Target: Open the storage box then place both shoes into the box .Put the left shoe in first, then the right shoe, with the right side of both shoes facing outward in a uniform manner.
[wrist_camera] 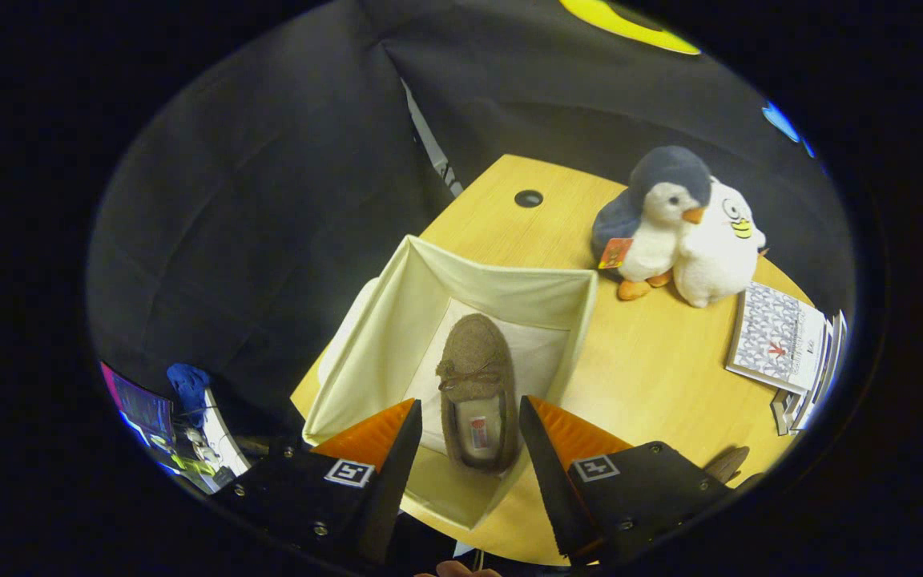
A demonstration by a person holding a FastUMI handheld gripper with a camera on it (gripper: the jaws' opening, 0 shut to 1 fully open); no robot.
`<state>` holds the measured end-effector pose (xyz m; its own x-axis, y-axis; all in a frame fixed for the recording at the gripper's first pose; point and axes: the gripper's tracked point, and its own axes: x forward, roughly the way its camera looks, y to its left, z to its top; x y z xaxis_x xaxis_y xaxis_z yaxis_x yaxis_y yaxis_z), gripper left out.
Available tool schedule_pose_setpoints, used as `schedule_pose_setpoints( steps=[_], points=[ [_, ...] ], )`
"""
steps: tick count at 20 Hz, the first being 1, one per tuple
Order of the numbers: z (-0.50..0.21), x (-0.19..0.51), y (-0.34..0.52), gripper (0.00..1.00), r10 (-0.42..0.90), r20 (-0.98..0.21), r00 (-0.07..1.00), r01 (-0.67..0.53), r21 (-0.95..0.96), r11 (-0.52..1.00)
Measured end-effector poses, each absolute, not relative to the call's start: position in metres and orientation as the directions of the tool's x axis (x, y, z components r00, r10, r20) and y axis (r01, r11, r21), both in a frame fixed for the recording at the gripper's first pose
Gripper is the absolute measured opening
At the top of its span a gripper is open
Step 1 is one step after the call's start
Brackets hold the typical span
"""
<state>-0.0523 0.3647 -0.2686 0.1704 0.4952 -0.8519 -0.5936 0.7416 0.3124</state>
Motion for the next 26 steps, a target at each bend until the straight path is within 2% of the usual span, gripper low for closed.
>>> schedule_pose_setpoints(
  steps=[4, 8, 12, 17, 21, 26],
  points=[
    [-0.232, -0.033, 0.304, 0.75, 0.585, -0.755, 0.296, -0.544, 0.37, 0.753],
    [-0.232, -0.022, 0.216, 0.75, 0.544, -0.742, 0.391, -0.45, 0.362, 0.816],
    [-0.243, -0.017, 0.134, 0.75, 0.519, -0.728, 0.447, -0.345, 0.395, 0.851],
    [-0.264, -0.018, 0.051, 0.75, 0.425, -0.751, 0.506, -0.25, 0.344, 0.905],
    [-0.297, -0.03, -0.006, 0.75, 0.318, -0.803, 0.505, -0.158, 0.276, 0.948],
    [-0.355, -0.072, -0.046, 0.75, 0.253, -0.885, 0.391, -0.093, 0.235, 0.968]
  ],
)
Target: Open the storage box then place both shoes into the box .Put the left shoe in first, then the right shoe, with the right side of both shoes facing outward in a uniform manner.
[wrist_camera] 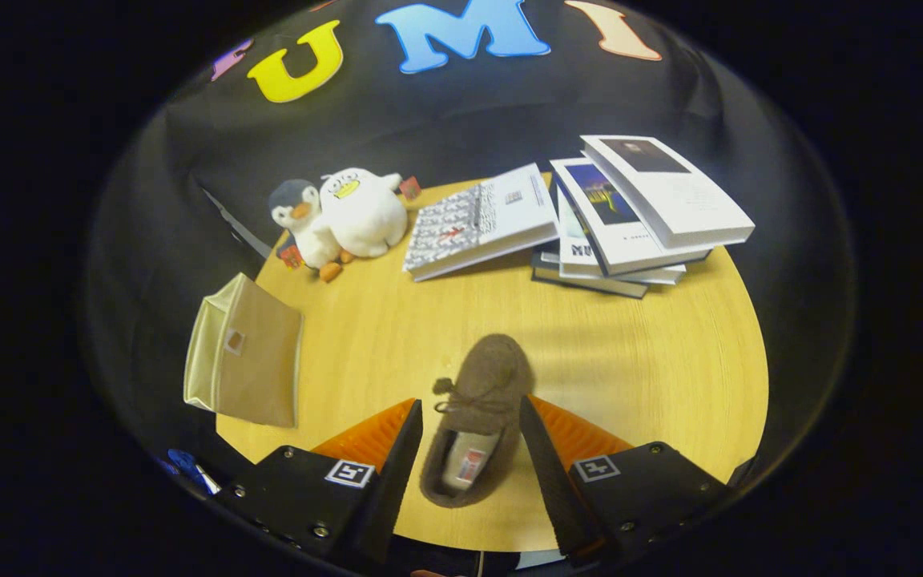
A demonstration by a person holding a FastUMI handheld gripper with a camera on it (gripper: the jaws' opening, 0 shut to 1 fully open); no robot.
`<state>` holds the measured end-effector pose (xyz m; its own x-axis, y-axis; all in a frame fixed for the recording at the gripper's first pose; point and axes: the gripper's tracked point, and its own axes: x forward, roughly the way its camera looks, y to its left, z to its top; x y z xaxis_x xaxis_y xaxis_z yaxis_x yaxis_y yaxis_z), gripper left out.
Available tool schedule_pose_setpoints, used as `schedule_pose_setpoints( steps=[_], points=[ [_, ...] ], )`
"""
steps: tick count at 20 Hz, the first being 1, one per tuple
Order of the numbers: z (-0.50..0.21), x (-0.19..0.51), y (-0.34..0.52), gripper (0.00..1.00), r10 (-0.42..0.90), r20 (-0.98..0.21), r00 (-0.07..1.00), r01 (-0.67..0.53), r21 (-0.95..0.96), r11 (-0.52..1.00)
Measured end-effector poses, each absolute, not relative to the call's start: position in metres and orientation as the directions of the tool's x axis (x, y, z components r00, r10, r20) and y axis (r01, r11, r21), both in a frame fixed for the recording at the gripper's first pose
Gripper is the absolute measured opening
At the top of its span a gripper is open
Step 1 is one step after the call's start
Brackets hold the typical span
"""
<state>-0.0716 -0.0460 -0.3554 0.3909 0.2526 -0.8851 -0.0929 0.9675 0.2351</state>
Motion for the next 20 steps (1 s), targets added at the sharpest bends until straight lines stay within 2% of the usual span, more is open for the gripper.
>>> schedule_pose_setpoints(
  steps=[11, 16, 19, 20],
  points=[
    [-0.442, -0.091, -0.051, 0.76, 0.219, -0.95, 0.221, -0.109, 0.199, 0.974],
    [-0.464, -0.084, -0.052, 0.73, 0.218, -0.959, 0.18, -0.05, 0.212, 0.976],
    [-0.464, -0.085, -0.055, 0.06, 0.222, -0.959, 0.178, 0.007, 0.227, 0.974],
    [-0.457, -0.084, -0.056, 0.06, 0.228, -0.957, 0.178, 0.038, 0.238, 0.97]
  ],
)
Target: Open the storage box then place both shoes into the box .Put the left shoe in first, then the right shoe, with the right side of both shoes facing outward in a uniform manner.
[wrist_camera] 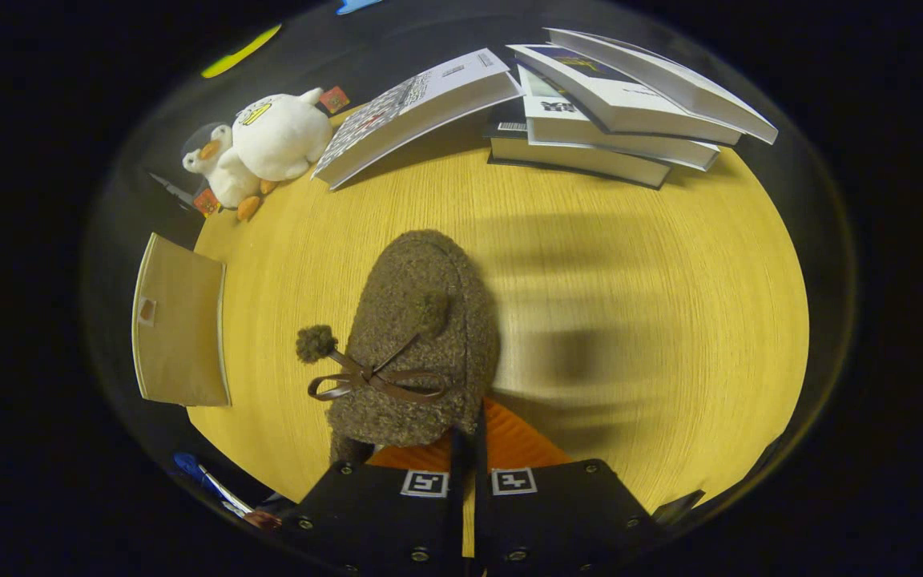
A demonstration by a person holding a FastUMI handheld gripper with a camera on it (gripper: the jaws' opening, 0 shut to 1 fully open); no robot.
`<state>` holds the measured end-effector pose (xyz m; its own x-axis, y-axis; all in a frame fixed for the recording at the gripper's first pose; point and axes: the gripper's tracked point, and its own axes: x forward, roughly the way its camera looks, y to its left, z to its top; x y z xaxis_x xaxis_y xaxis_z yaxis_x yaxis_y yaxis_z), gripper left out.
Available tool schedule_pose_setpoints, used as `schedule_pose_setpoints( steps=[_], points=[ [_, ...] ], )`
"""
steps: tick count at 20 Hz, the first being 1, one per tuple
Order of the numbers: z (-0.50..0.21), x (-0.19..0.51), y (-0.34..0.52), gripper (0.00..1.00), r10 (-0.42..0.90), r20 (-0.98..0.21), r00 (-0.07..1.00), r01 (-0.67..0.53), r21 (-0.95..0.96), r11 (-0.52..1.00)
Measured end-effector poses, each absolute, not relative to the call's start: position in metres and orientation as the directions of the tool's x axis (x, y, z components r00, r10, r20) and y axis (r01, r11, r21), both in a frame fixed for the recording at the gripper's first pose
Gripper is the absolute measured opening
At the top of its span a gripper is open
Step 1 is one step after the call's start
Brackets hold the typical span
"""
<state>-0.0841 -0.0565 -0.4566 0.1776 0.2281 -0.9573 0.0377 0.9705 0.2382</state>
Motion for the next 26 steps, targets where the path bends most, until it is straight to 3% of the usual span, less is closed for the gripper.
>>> schedule_pose_setpoints(
  steps=[1, 3, 7, 13, 17, 21, 26],
  points=[
    [-0.462, -0.089, -0.053, 0.0, 0.249, -0.955, 0.16, 0.045, 0.259, 0.965],
    [-0.455, -0.094, -0.048, 0.0, 0.287, -0.947, 0.145, 0.085, 0.301, 0.95],
    [-0.409, -0.095, -0.024, 0.0, 0.343, -0.926, 0.158, 0.053, 0.354, 0.934],
    [-0.3, -0.06, 0.077, 0.0, 0.462, -0.858, 0.223, -0.128, 0.444, 0.887],
    [-0.251, -0.039, 0.179, 0.0, 0.542, -0.819, 0.187, -0.302, 0.477, 0.825],
    [-0.24, -0.025, 0.28, 0.0, 0.584, -0.803, 0.12, -0.437, 0.485, 0.757],
    [-0.272, -0.029, 0.369, 0.0, 0.514, -0.857, 0.034, -0.566, 0.407, 0.717]
  ],
)
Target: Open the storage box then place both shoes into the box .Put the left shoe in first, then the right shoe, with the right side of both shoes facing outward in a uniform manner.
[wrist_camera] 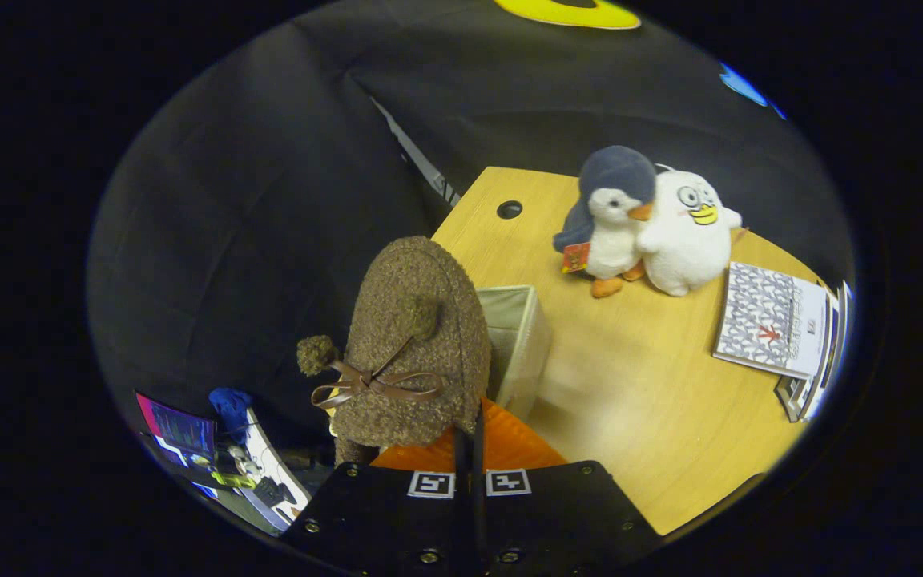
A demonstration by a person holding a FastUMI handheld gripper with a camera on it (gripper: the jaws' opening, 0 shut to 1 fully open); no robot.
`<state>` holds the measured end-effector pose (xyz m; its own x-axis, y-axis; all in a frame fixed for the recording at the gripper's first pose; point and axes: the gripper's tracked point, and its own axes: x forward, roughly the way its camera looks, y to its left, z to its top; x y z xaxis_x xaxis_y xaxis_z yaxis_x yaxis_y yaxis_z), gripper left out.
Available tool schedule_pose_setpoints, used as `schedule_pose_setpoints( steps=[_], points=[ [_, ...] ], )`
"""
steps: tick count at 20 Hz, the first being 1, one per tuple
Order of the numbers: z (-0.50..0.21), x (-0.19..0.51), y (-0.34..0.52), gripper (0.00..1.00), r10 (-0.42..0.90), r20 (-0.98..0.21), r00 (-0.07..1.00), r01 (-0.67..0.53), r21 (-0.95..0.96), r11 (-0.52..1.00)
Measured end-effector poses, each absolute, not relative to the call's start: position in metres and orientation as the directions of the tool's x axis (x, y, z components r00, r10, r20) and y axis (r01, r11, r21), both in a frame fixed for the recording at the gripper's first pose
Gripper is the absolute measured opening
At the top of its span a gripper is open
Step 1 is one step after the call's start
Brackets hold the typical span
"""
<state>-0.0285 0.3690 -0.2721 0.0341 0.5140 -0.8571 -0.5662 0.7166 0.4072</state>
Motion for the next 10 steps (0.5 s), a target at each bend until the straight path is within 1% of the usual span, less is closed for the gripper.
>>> schedule_pose_setpoints(
  steps=[3, 6, 10],
  points=[
    [-0.303, -0.037, 0.401, 0.0, 0.443, -0.897, -0.011, -0.609, 0.357, 0.708],
    [-0.336, -0.041, 0.421, 0.0, 0.345, -0.938, -0.005, -0.67, 0.26, 0.695],
    [-0.367, -0.046, 0.432, 0.0, 0.254, -0.967, 0.002, -0.696, 0.181, 0.695]
  ],
)
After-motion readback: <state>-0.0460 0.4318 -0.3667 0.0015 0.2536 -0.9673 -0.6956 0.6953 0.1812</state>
